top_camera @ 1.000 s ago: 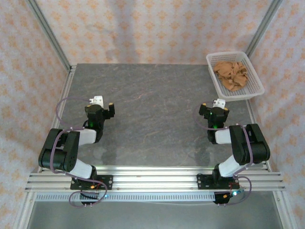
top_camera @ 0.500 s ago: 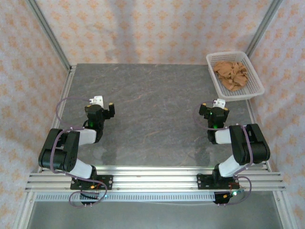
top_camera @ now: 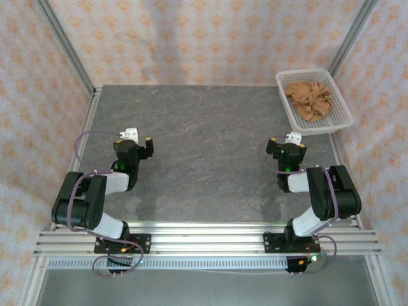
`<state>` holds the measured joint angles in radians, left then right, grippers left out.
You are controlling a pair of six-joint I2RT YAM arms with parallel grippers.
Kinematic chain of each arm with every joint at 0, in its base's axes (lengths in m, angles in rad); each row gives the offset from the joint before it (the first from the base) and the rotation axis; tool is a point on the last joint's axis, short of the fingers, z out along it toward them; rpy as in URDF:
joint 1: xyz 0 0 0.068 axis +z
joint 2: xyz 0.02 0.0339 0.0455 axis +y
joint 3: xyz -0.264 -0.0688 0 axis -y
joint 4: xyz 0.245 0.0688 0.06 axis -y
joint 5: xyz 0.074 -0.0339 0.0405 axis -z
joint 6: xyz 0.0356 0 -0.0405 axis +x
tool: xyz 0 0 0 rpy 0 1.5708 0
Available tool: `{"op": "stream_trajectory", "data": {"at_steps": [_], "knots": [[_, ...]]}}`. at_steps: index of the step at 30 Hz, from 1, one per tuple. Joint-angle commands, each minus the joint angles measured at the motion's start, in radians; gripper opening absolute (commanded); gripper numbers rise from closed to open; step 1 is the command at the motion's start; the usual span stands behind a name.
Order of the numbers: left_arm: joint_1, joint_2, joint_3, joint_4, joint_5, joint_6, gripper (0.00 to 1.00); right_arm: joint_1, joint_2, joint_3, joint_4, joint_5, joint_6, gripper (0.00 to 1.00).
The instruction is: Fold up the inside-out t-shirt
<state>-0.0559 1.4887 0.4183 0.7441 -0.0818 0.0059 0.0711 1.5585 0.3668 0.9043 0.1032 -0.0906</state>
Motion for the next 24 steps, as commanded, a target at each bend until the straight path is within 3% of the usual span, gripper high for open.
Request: {"op": "stream_trajectory", "data": {"at_steps": [1,3,5,8,10,14,16,19,21,24], "knots": [[0.008,0.005,0.013,-0.012,0.007,0.018,1.00,-0.004,-0.013,0.004,0.015,-0.004,0.011,0.99],[0.000,-0.015,0.032,-0.052,0.008,0.029,1.00,0.006,-0.020,-0.019,0.061,0.027,0.009,0.99],[-0.041,-0.089,0.106,-0.244,-0.066,0.037,1.00,0.041,-0.079,-0.070,0.114,0.159,0.011,0.99],[-0.142,-0.208,0.175,-0.463,-0.087,0.057,1.00,0.097,-0.254,-0.093,0.022,0.268,-0.019,0.99],[-0.209,-0.284,0.216,-0.582,-0.086,-0.017,1.00,0.116,-0.399,-0.056,-0.173,0.328,0.048,0.99],[-0.249,-0.344,0.313,-0.829,-0.041,-0.332,1.00,0.112,-0.564,0.158,-0.738,0.499,0.394,0.99],[-0.249,-0.333,0.347,-0.894,0.001,-0.353,1.00,0.105,-0.558,0.239,-0.866,0.477,0.466,0.99],[-0.249,-0.326,0.330,-0.910,-0.013,-0.398,1.00,0.075,-0.509,0.292,-0.860,0.406,0.577,0.99],[-0.249,-0.324,0.281,-0.875,-0.016,-0.413,1.00,0.037,-0.414,0.399,-0.918,0.278,0.574,0.99],[-0.248,-0.337,0.281,-0.909,-0.037,-0.434,1.00,0.032,-0.203,0.659,-1.133,0.272,0.582,0.99]]}}
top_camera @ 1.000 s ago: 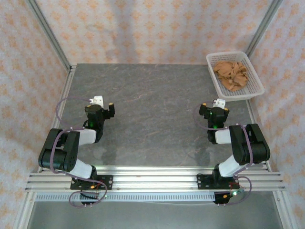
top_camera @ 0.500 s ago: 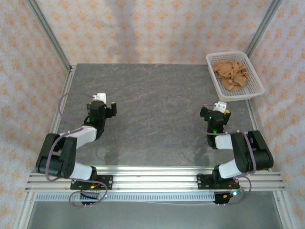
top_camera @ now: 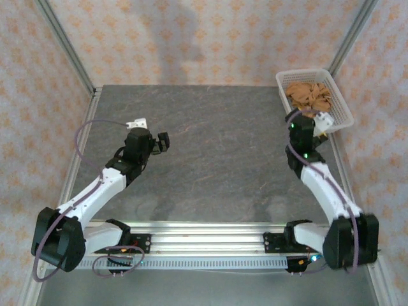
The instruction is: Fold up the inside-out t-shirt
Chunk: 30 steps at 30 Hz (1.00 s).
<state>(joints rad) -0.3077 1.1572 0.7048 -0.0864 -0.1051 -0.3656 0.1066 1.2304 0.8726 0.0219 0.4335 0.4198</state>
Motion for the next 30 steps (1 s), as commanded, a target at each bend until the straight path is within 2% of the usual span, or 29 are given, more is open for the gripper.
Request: {"op": "stream_trajectory", "data": {"at_steps": [1,4,7,10,14,19,26,27,28,29,30], "knots": [[0.004,-0.013,-0.012,-0.074,-0.015,-0.061,1.00,-0.003,0.189,0.230,-0.299,-0.043,0.070,0.99],[0.004,-0.038,-0.047,-0.058,-0.039,-0.099,1.00,-0.042,0.343,0.389,-0.346,-0.100,0.081,0.99],[0.003,-0.057,-0.063,-0.095,-0.135,-0.163,1.00,-0.105,0.475,0.518,-0.362,-0.237,0.168,0.99],[0.007,-0.064,-0.061,-0.107,-0.154,-0.194,1.00,-0.158,0.600,0.631,-0.361,-0.307,0.248,1.00],[0.006,-0.063,-0.050,-0.103,-0.114,-0.181,1.00,-0.198,0.760,0.792,-0.397,-0.274,0.302,0.99],[0.006,-0.059,-0.051,-0.087,-0.078,-0.174,1.00,-0.253,0.973,1.015,-0.460,-0.293,0.380,0.95],[0.006,-0.055,-0.053,-0.071,-0.047,-0.174,1.00,-0.265,1.206,1.347,-0.563,-0.245,0.356,0.92],[0.006,-0.053,-0.054,-0.069,-0.044,-0.174,1.00,-0.267,1.230,1.381,-0.572,-0.241,0.359,0.89],[0.006,-0.050,-0.055,-0.066,-0.043,-0.174,1.00,-0.269,1.249,1.407,-0.572,-0.244,0.359,0.79],[0.006,-0.047,-0.054,-0.066,-0.042,-0.174,1.00,-0.271,1.259,1.419,-0.563,-0.251,0.358,0.67],[0.006,-0.044,-0.054,-0.064,-0.039,-0.174,1.00,-0.273,1.266,1.427,-0.555,-0.261,0.358,0.47]]}}
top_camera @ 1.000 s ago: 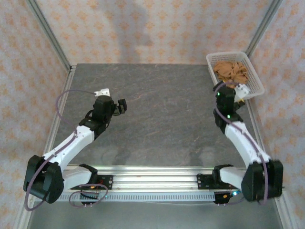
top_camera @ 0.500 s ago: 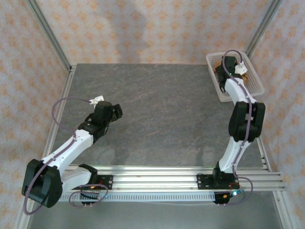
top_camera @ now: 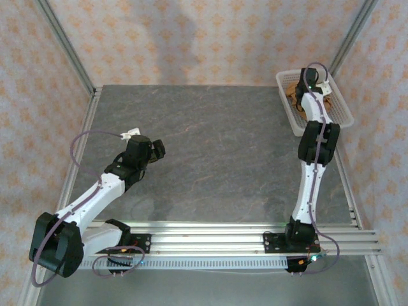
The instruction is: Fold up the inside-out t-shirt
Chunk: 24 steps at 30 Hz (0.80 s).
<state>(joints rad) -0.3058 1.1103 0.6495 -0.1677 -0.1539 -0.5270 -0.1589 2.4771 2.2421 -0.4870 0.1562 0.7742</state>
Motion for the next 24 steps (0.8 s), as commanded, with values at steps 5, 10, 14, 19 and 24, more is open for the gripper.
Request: {"op": "stream_trajectory", "data": {"at_steps": [5,10,14,19,24], "knots": [[0.004,0.014,0.010,0.015,0.024,-0.013,0.98,-0.008,-0.041,0.048,-0.060,-0.021,0.017,0.00],[0.004,-0.023,0.007,0.004,0.029,-0.013,0.97,0.003,-0.249,-0.054,-0.032,-0.080,0.021,0.00],[0.004,-0.078,-0.011,-0.002,0.013,-0.019,0.97,0.046,-0.443,-0.169,-0.007,-0.089,0.004,0.00],[0.004,-0.123,-0.043,-0.002,-0.038,-0.040,0.97,0.113,-0.697,-0.357,0.095,-0.026,-0.020,0.00],[0.005,-0.157,-0.061,-0.016,-0.104,-0.063,0.98,0.152,-0.864,-0.415,0.142,0.016,-0.049,0.00]]}}
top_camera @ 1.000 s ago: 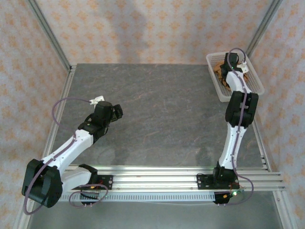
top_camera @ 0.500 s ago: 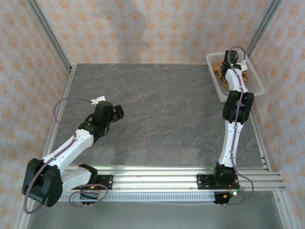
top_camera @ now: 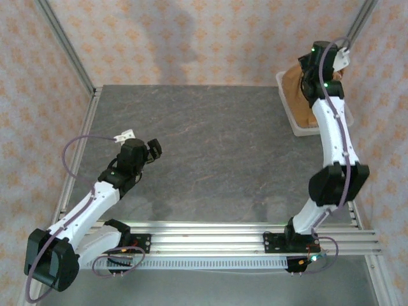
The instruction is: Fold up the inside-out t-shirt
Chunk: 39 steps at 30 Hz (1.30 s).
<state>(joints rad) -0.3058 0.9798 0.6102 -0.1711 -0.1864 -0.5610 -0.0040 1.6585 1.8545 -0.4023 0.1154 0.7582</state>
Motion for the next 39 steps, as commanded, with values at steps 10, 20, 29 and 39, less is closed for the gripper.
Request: {"op": "stream_trajectory", "data": {"at_steps": [10,20,29,39], "knots": [[0.004,0.013,-0.060,0.100,-0.015,-0.008,0.98,0.092,-0.165,0.245,-0.004,-0.052,-0.113,0.00],[0.004,0.049,-0.050,0.118,0.036,0.002,0.95,0.331,-0.254,0.016,0.049,-0.077,-0.119,0.00],[0.005,0.073,-0.046,0.131,0.069,0.003,0.93,0.458,-0.285,-0.465,0.192,0.022,0.039,0.00],[0.002,0.205,-0.023,0.247,0.403,0.055,0.89,0.457,0.155,-0.010,-0.326,0.039,-0.066,0.85]]}}
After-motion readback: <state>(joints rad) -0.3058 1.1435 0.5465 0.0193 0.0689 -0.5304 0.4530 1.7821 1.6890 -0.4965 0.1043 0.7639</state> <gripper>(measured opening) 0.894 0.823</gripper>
